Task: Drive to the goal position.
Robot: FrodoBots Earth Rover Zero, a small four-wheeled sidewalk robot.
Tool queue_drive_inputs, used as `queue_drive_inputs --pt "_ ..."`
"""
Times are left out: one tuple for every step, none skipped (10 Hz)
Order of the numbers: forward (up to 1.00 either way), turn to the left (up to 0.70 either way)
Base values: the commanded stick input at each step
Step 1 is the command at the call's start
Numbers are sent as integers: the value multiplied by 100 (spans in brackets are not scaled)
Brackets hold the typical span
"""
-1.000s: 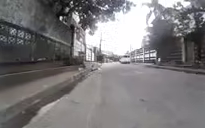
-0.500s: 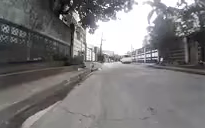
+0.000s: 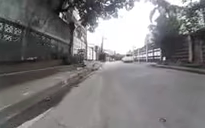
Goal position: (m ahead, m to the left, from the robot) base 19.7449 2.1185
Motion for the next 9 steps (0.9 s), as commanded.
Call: queue_drive_inputs --pt "70 0" --pt "70 0" --pt "70 0" --pt "70 0" --pt "70 0" --pt "70 0" --pt "70 0" --pt "70 0" --pt "70 0"
